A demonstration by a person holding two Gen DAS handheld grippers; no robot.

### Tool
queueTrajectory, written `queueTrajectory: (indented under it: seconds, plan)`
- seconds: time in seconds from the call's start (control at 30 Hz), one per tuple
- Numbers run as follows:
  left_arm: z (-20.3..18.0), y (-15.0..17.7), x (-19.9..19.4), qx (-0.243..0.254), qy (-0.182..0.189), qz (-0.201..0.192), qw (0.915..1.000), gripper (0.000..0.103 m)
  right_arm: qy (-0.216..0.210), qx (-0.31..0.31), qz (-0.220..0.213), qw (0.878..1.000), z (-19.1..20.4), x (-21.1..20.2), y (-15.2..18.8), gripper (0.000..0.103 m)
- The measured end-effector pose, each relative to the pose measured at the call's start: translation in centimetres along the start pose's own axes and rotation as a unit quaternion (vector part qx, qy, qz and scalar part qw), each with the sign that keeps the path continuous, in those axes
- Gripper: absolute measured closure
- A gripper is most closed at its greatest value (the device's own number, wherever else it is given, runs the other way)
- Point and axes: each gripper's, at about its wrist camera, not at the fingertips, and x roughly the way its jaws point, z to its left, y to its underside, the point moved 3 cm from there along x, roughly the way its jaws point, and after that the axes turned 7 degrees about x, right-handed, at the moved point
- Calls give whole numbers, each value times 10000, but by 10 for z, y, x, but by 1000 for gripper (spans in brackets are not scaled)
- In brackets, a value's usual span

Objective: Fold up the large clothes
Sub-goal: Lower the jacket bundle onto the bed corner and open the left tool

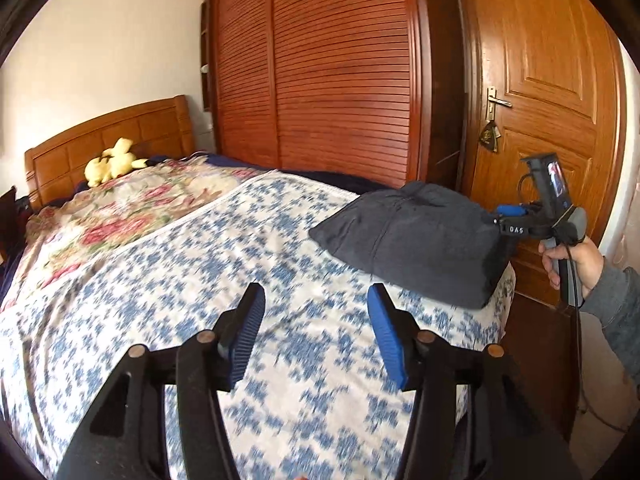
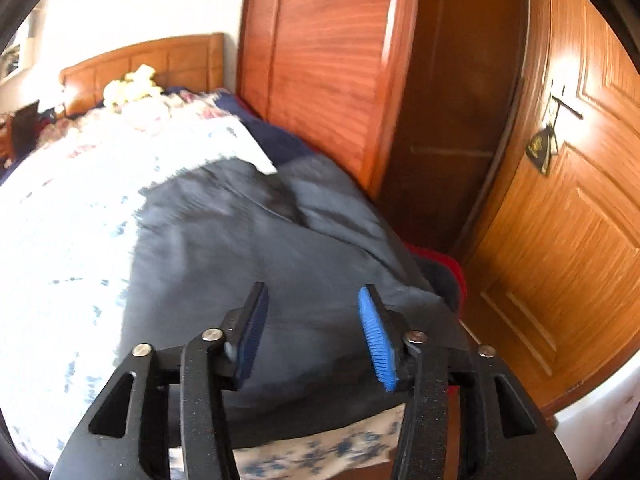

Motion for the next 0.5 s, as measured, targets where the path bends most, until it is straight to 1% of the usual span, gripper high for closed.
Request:
queueTrajectory:
  seconds: [0.07, 0.13, 0.17, 0.23, 0.27, 0.37, 0.5]
  plan:
    - [5, 11, -12, -136, -26, 42, 9999, 51, -314, 1, -36, 9995, 25, -13, 1, 41]
    - [10, 25, -24, -234, -149, 111, 9996, 51, -632, -40, -97, 9979, 54, -26, 3, 37]
    - [12, 31, -28, -253, -213, 148, 9993, 51, -739, -69, -147, 9971, 65, -32, 4, 35]
    - [17, 41, -38, -307, -319, 228, 9988, 51, -886, -108, -179, 9958, 87, -42, 8, 27]
    - [18, 45, -41, -338, -365, 247, 9985, 51, -939, -116, -176, 9954, 98, -41, 10, 24]
    - [25, 58, -55, -488, -609, 314, 9965, 51, -1209, -181, -96, 9924, 128, -48, 18, 23]
    - [33, 77, -68, -655, -868, 387, 9933, 51, -1462, -312, 41, 9888, 162, -52, 35, 22]
